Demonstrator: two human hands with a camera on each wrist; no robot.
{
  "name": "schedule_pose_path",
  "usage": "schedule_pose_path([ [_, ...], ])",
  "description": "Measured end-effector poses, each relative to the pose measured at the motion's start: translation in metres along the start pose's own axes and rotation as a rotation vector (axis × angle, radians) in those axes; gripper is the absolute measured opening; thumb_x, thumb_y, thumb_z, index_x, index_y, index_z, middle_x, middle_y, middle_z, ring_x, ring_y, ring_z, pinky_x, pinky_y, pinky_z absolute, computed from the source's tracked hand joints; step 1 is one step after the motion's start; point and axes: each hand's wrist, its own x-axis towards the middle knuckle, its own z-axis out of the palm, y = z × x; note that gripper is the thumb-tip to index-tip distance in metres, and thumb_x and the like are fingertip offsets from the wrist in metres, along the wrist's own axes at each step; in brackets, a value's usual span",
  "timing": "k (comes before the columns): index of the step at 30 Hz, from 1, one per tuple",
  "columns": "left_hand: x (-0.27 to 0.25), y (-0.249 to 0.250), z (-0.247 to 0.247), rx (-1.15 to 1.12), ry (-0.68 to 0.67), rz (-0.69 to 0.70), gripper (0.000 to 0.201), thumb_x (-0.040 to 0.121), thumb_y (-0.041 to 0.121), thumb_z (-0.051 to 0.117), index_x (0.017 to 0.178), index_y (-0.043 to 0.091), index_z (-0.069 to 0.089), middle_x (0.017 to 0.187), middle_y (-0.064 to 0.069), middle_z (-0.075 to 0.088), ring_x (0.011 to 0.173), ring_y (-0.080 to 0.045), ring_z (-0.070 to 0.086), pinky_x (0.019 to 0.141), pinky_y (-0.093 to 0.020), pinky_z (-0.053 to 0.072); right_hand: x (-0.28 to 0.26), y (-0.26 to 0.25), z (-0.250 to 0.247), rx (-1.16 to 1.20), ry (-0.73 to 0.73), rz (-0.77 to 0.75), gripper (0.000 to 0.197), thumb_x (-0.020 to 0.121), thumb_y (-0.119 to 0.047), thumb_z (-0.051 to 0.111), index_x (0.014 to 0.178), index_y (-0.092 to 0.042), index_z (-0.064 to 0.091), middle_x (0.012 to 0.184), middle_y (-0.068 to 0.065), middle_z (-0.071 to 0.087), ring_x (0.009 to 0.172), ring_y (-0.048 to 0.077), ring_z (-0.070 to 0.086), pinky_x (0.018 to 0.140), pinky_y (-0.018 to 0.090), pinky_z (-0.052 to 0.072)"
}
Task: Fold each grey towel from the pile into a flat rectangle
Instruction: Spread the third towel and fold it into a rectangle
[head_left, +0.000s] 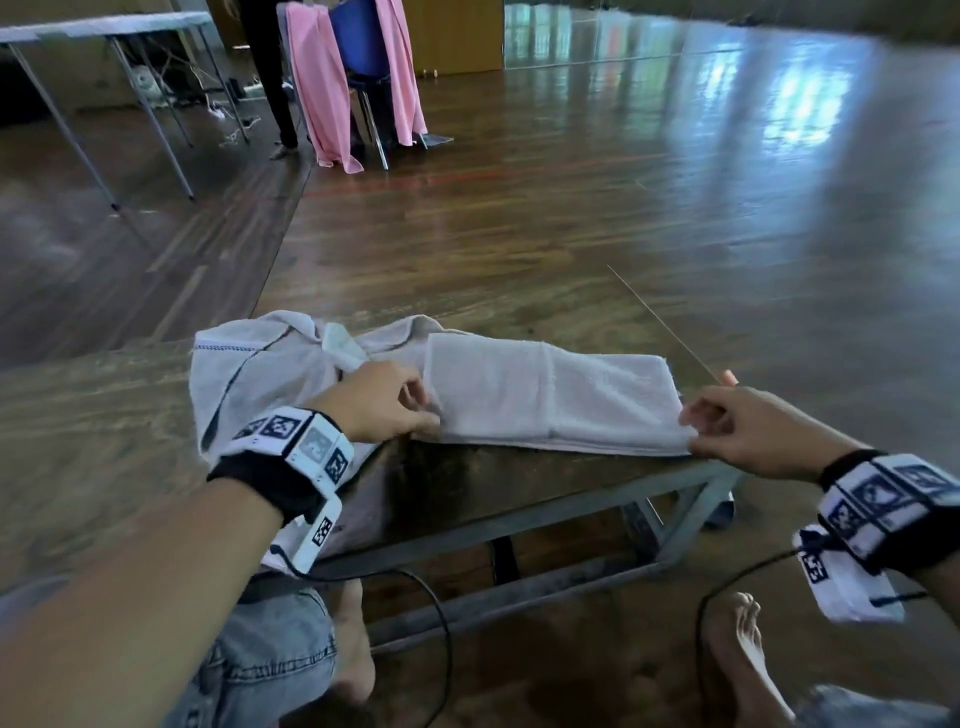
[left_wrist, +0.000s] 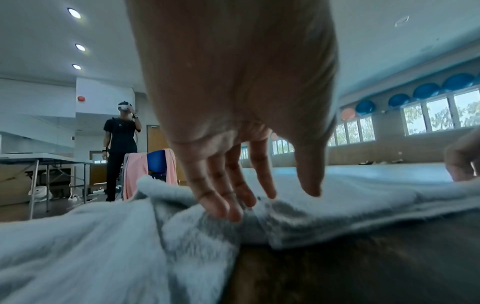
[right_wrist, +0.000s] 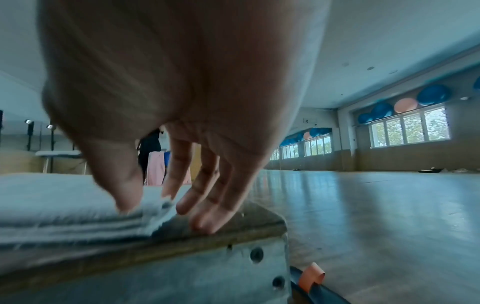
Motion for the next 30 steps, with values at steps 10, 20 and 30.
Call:
schedule_pose_path([
  [10,0.008,0.004,0.044,-0.022,0.219,-0.254,0.051,0.083,0.045,0.068,0.049,0.014,0.047,0.047,0.002,0.051,0.05,-0.019,0.053,0.049,-0.027,0.031,0.007,-0.009,0.03,0.047,0.233,0.092,0.011,0.086,-0.031,0.064,0.084,-0.027,0.055,0.075,-0.003,0.061,0.08,0.011,0.054,0.071,0.038,0.045],
  [20,0.01,0.01,0.027,0.055,0.269,-0.312,0.014,0.077,0.019,0.067,0.072,0.012,0.056,0.077,-0.01,0.067,0.075,-0.03,0.065,0.055,-0.029,0.041,-0.001,-0.027,0.023,-0.152,0.193,0.099,0.022,0.085,-0.027,0.063,0.105,-0.03,0.054,0.105,-0.004,0.052,0.104,0.02,0.051,0.088,0.047,0.051],
  [30,0.019,0.063,0.066,0.209,0.094,0.251,0.03,0.094,0.052,0.045,0.11,0.032,0.059,0.119,0.007,0.055,0.117,-0.018,0.049,0.097,-0.043,0.039,0.013,-0.085,0.059,-0.271,0.123,-0.238,0.036,0.096,-0.051,0.03,0.104,-0.031,0.058,0.105,-0.008,0.051,0.102,0.017,0.051,0.098,0.04,0.042],
])
